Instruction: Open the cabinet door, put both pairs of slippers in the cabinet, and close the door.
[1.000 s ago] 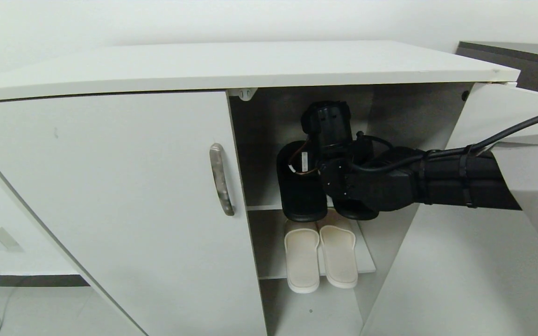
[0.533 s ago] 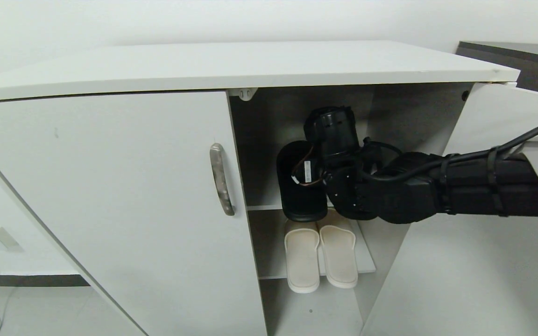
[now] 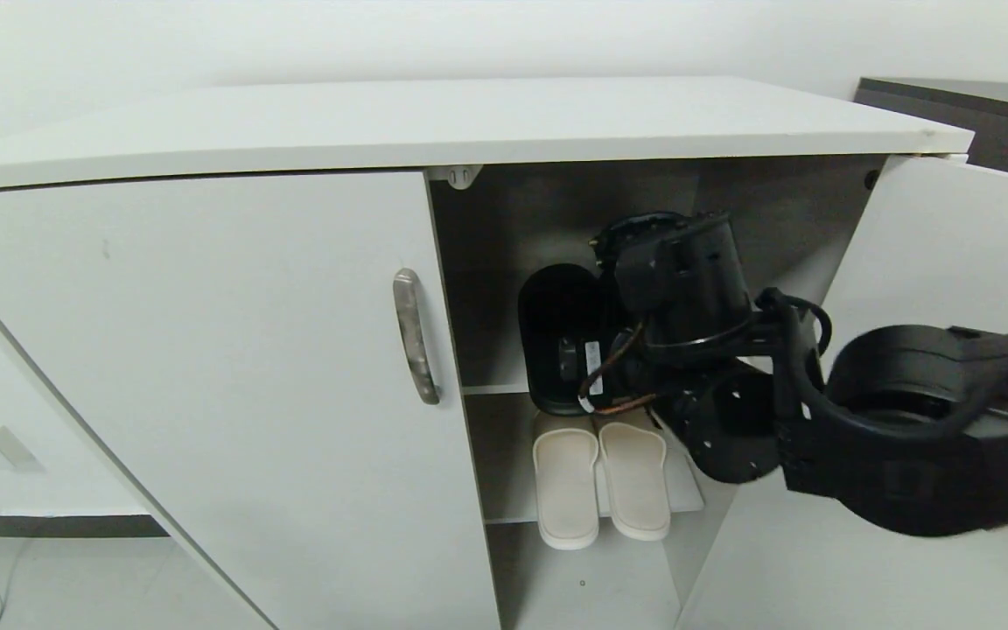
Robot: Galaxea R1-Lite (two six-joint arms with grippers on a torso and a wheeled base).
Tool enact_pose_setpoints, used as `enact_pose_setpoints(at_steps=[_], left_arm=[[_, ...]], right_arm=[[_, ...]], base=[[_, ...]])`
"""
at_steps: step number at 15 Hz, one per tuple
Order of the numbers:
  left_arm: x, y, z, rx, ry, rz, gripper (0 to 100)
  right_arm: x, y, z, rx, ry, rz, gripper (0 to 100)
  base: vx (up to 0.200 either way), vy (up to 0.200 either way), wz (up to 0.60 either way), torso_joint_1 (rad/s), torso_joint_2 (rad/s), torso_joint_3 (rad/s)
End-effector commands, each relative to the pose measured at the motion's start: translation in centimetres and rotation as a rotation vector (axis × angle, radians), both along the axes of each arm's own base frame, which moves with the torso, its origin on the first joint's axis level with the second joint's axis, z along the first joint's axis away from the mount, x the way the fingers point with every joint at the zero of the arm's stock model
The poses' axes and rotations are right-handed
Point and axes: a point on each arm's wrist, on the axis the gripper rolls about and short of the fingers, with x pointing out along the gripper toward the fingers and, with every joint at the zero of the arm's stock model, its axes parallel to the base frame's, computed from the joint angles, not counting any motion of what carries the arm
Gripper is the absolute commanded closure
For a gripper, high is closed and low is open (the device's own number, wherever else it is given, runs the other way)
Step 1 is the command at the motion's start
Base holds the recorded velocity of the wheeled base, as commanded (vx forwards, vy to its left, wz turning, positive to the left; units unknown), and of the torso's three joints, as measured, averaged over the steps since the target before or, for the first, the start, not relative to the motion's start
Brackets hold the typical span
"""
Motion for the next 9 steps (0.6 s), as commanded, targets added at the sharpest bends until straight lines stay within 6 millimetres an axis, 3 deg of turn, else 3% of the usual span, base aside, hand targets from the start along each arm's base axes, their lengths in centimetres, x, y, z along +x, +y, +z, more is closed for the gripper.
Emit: enact_pose_setpoints(at_steps=[1,3,4,9], left_arm=[[0.0,0.0,0.0,0.0,0.001,0.0,100],[0.0,0.0,0.0,0.0,0.001,0.0,100],[0.0,0.0,0.0,0.0,0.001,0.0,100],[0.0,0.0,0.0,0.001,0.001,0.0,100]], right_arm=[[-4.7,-2.0,0.7,0.046,-0.013,0.128,0],[-6.5,-3.4,0.1,0.076,-0.006,0.228,0],[-6.9,-3.8,-0.1,0.089,-0.01,0.252,100],[-7.4,-4.1,-1.1,0.093,-0.014,0.27,100]], base=[[0.0,0.0,0.0,0.0,0.0,0.0],[0.0,0.0,0.0,0.0,0.0,0.0],[0.0,0.0,0.0,0.0,0.0,0.0],[0.0,0.0,0.0,0.0,0.0,0.0]])
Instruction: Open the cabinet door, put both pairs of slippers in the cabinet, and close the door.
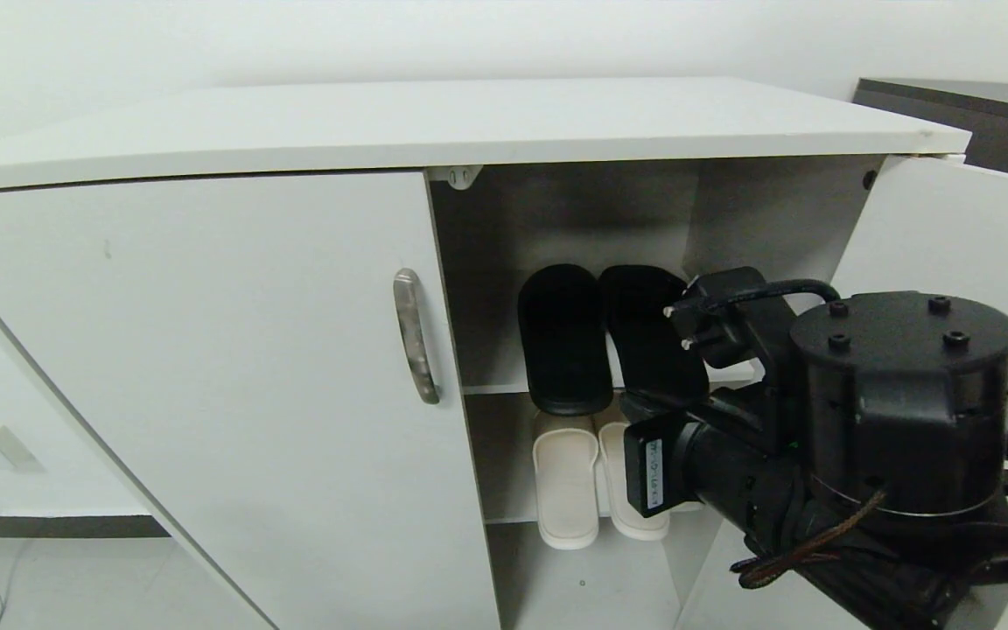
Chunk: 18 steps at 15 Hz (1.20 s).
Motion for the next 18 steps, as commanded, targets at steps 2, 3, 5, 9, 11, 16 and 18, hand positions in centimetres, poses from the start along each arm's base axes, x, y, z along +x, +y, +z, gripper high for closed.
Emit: enact_pose_setpoints(at_steps=[2,3,5,9,11,16,18], left_arm=[[0.01,0.0,0.0,0.0,0.001,-0.001,100],[0.01,0.0,0.0,0.0,0.001,-0.001,100],[0.01,0.0,0.0,0.0,0.001,-0.001,100],[0.01,0.0,0.0,0.0,0.001,-0.001,100],[0.01,0.0,0.0,0.0,0.001,-0.001,100],[0.01,0.0,0.0,0.0,0.001,-0.001,100],[0.01,0.0,0.0,-0.002,0.001,-0.001,100]], right_arm=[[-0.25,-0.19,-0.22,-0.008,0.003,0.004,100],[-0.33,-0.16,-0.28,-0.011,0.004,0.007,100],[-0.37,-0.13,-0.58,-0.021,0.009,0.008,100],[-0.4,-0.19,-0.78,-0.025,0.013,0.008,100],[-0.41,-0.21,-0.86,-0.026,0.015,0.009,100],[-0.4,-0.27,-1.02,-0.03,0.018,0.009,100],[-0.32,-0.2,-0.97,-0.015,0.01,0.009,100]], base=[[0.0,0.0,0.0,0.0,0.0,0.0],[0.0,0.0,0.0,0.0,0.0,0.0],[0.0,0.0,0.0,0.0,0.0,0.0],[0.0,0.0,0.0,0.0,0.0,0.0],[0.0,0.0,0.0,0.0,0.0,0.0],[-0.2,0.0,0.0,0.004,0.0,0.002],[-0.2,0.0,0.0,-0.002,0.01,0.007]])
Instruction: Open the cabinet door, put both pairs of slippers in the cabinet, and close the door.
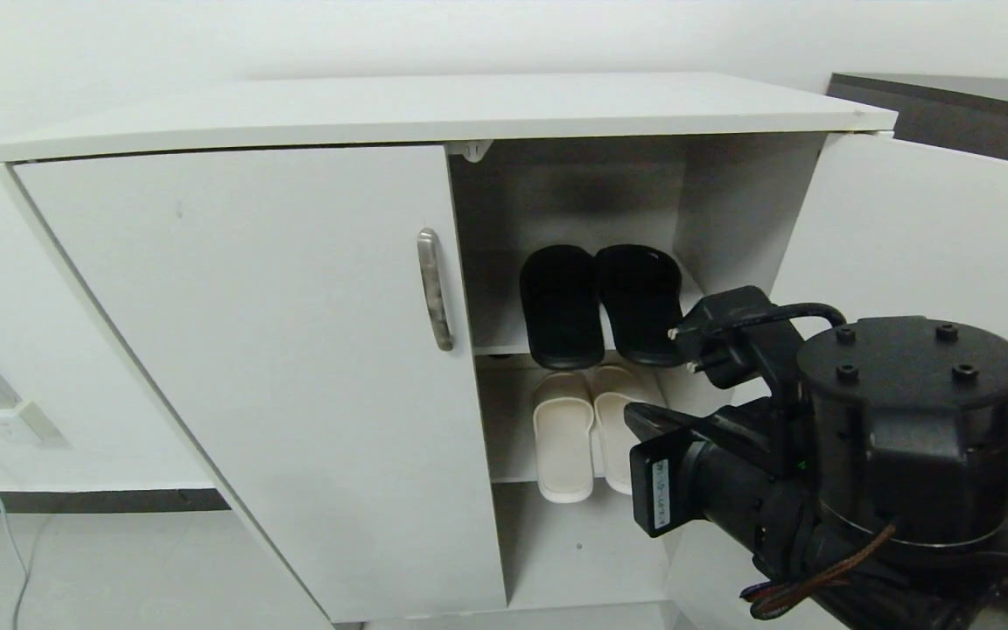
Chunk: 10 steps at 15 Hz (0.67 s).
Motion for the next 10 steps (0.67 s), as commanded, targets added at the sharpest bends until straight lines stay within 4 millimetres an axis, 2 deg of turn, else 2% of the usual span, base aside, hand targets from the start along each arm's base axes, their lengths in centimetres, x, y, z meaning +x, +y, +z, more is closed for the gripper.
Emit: enact_pose_setpoints(at_steps=[1,10], left_arm=[[0.01,0.0,0.01,-0.001,0.0,0.0,100],[0.01,0.0,0.01,-0.002,0.0,0.001,100]], right_arm=[[0.1,0.13,-0.31,-0.006,0.003,-0.001,100],[0.17,0.11,-0.82,-0.025,0.008,0.009,100]], base=[[-0.2,0.0,0.0,-0.002,0.0,-0.002],[-0.2,0.0,0.0,0.002,0.0,0.002]])
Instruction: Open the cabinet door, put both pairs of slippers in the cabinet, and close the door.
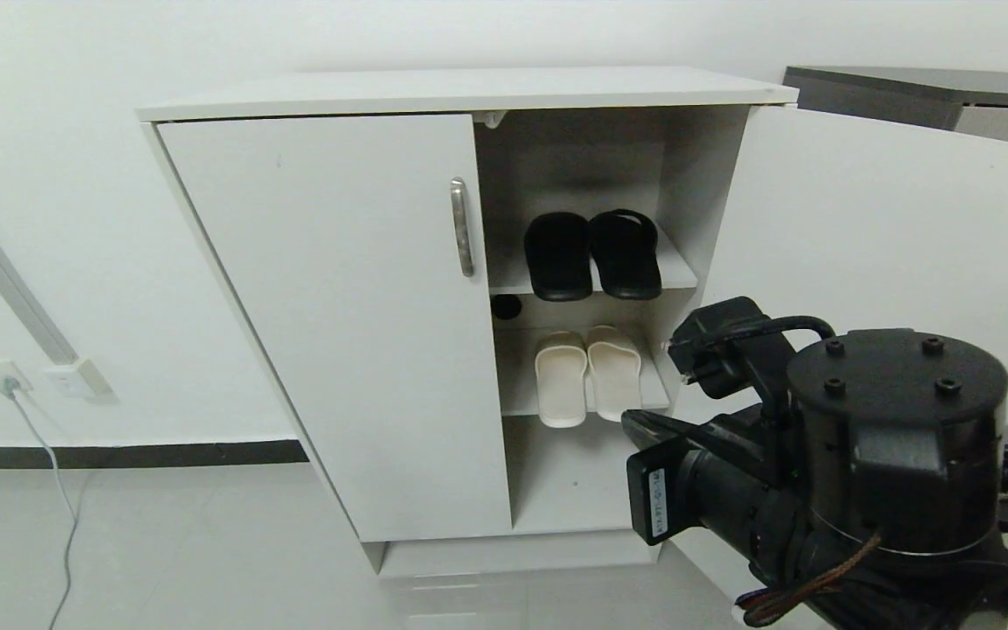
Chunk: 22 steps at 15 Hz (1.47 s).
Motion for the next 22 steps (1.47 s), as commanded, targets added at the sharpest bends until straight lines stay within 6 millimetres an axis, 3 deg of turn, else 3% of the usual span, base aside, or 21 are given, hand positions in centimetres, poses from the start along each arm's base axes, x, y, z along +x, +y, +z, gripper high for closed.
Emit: enact_pose_setpoints(at_steps=[1,18,22], left_arm=[[0.01,0.0,0.02,0.0,0.0,0.001,100],[0.01,0.0,0.0,-0.002,0.001,0.001,100],[0.01,0.0,0.0,-0.002,0.001,0.001,100]], right_arm=[[0.02,0.06,-0.21,-0.009,0.002,0.001,100],[0.2,0.23,-0.9,-0.03,0.017,0.01,100],[0.27,0.18,-0.91,-0.032,0.017,0.007,100]], base=[[-0.2,0.0,0.0,0.002,0.0,0.007],[0.0,0.0,0.0,0.0,0.0,0.0],[0.0,0.0,0.0,0.003,-0.16,-0.249]])
